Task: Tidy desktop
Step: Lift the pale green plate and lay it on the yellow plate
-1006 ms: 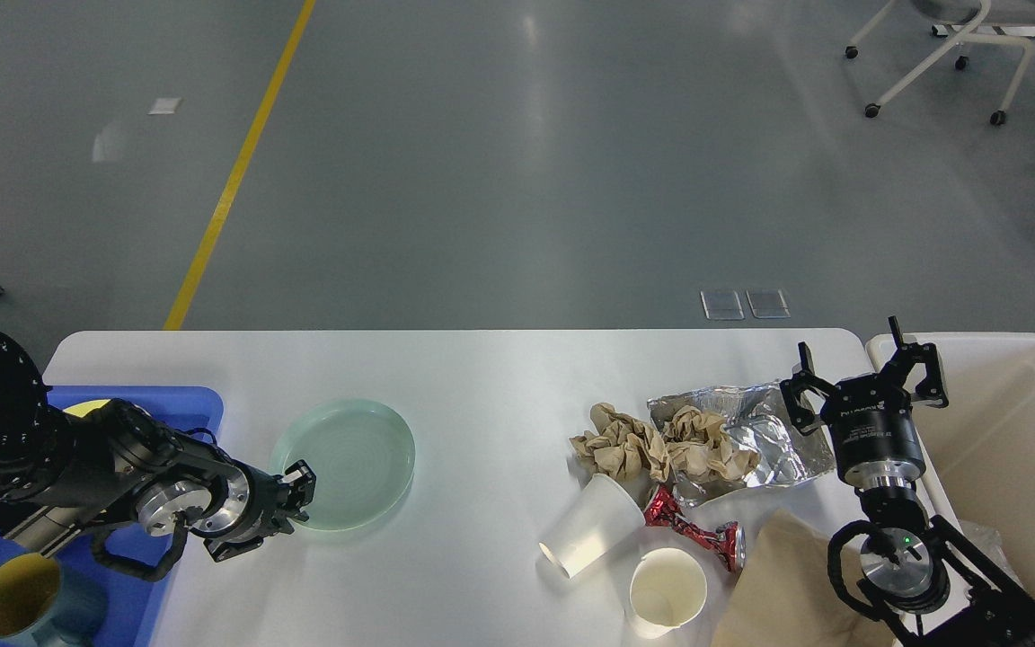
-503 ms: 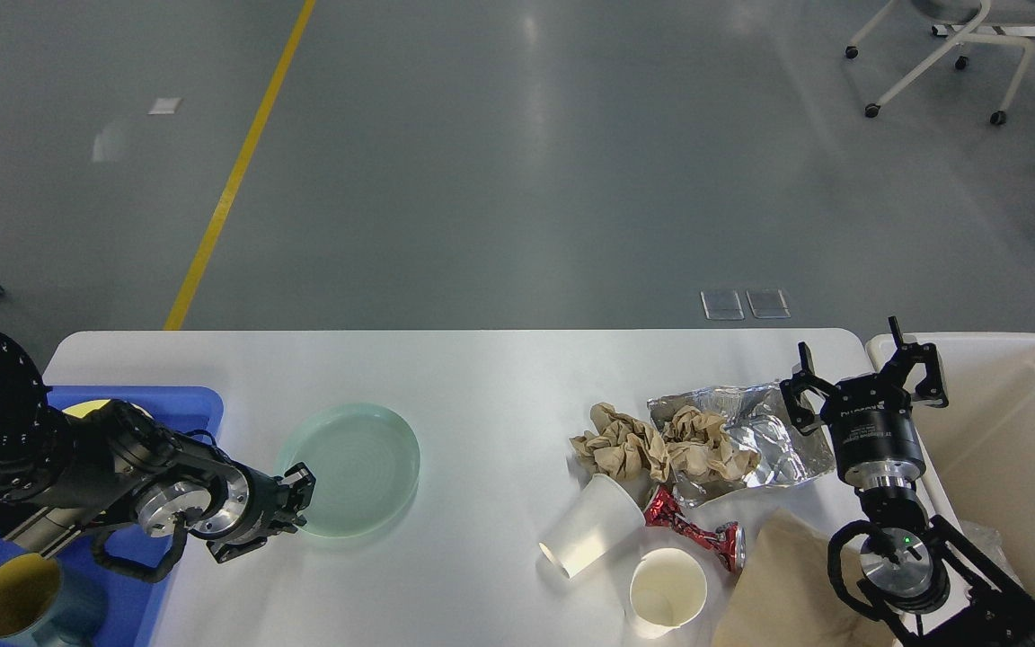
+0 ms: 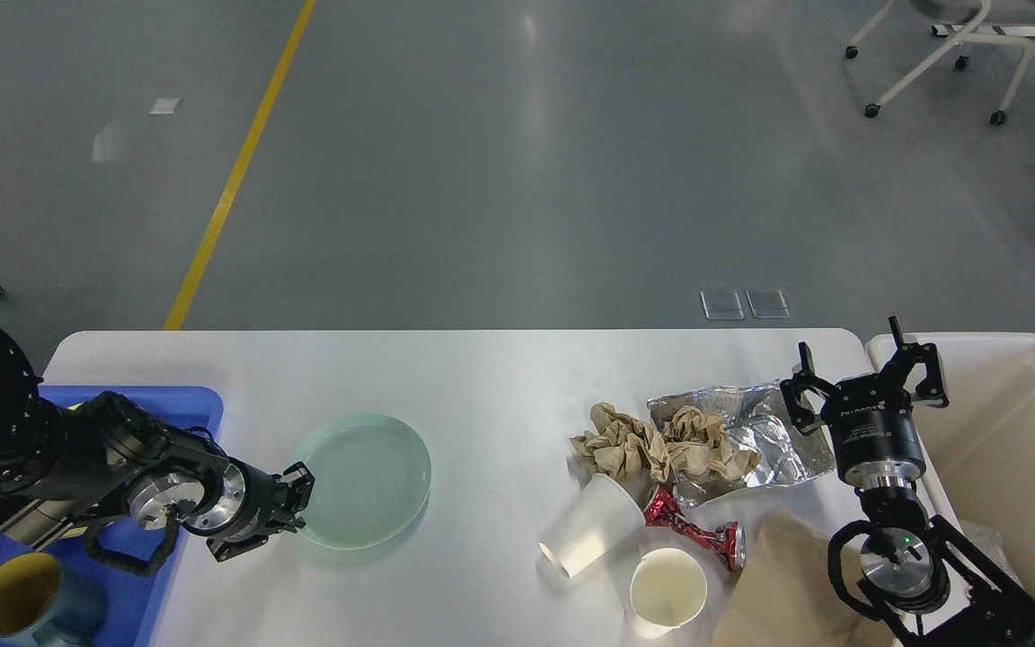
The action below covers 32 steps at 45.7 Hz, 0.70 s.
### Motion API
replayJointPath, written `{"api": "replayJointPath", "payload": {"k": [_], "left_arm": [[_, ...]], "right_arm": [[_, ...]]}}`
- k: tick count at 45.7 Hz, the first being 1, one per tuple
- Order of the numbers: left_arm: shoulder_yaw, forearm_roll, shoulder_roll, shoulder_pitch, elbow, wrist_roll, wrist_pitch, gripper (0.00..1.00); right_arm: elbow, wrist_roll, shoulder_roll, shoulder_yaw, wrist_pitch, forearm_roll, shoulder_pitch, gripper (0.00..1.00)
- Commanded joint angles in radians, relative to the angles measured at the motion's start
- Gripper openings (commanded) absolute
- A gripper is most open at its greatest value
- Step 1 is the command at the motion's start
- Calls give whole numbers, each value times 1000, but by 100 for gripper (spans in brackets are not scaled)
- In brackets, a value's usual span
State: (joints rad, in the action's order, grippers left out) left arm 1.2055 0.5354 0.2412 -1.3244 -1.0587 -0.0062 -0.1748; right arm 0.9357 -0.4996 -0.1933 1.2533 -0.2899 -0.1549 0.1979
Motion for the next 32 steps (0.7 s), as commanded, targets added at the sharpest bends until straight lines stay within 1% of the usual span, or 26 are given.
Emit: {"api": "replayJointPath", "payload": {"k": [1,8,19,25,29,32], "left_arm": [[29,-2,15,-62,-49,-2,-6,0],[103,-5,56,-209,-132,-3,-80,0],[218,-15,116,-488,-282,-17,-216,0],[281,-17,115,-656,-371,-26,-296,0],[316,-22,109,-765,-431,-41,-339,0],[342,-46,105,-850,-480,-61,-373,0]], "right_arm": [[0,0,0,0,0,0,0,100],[0,0,0,-2,0,0,0,100],[-2,1,0,0,0,0,0,100],[-2,1,0,0,0,0,2,100],[-2,0,0,0,0,0,2,100],[-2,1,0,0,0,0,2,100]]}}
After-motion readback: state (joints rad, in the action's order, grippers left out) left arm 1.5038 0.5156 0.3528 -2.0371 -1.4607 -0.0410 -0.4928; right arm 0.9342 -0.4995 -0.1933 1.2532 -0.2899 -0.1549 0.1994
